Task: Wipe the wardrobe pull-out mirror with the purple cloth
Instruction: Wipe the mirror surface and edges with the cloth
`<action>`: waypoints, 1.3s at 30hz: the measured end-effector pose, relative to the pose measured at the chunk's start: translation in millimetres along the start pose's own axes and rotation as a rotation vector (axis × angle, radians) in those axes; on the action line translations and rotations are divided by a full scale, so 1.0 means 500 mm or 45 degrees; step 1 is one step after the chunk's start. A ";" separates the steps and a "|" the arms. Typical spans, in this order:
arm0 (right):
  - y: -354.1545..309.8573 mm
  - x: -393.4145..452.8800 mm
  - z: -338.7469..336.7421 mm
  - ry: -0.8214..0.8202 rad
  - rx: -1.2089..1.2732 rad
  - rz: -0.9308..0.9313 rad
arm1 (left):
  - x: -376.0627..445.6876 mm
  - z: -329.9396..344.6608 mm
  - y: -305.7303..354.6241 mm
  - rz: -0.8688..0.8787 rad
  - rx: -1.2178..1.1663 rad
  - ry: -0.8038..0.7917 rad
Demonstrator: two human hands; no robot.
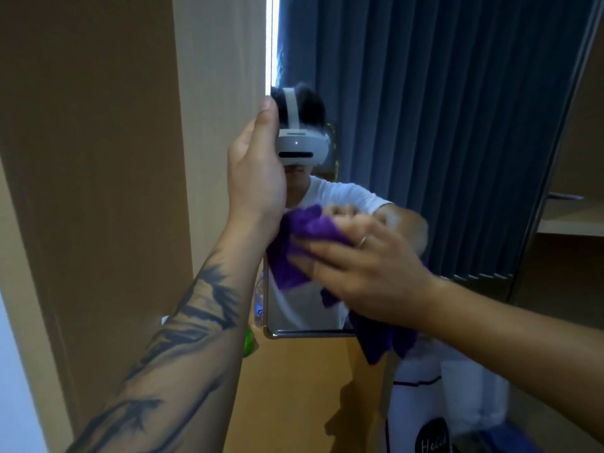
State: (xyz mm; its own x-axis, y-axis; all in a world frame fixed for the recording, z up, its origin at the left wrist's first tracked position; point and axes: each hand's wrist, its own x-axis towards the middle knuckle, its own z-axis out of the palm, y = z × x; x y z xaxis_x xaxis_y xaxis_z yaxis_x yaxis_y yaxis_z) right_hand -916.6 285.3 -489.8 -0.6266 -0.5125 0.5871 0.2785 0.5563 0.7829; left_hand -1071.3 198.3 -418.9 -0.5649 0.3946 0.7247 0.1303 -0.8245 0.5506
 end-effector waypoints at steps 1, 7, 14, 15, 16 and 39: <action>0.021 0.008 -0.001 0.056 -0.037 0.125 | 0.002 -0.003 -0.003 0.010 -0.025 -0.039; 0.001 -0.012 0.000 -0.026 -0.037 -0.105 | 0.004 -0.012 0.004 0.032 -0.001 -0.002; 0.102 -0.010 -0.009 0.076 -0.122 0.411 | -0.144 -0.093 -0.121 -0.389 0.403 0.264; 0.093 -0.024 -0.009 0.062 -0.148 0.344 | -0.151 -0.093 -0.127 -0.410 0.414 0.304; 0.078 -0.043 -0.010 0.016 -0.138 0.176 | -0.153 -0.093 -0.127 -0.431 0.429 0.333; -0.003 -0.006 0.019 -0.086 0.016 -0.280 | -0.163 -0.082 -0.133 -0.357 0.164 0.298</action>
State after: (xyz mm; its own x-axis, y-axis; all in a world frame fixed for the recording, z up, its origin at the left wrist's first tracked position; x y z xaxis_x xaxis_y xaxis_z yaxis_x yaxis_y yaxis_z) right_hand -922.1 292.1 -494.6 -0.7184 -0.5778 0.3873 0.1212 0.4443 0.8877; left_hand -1067.2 204.5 -531.5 -0.7617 0.4821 0.4329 0.0373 -0.6345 0.7721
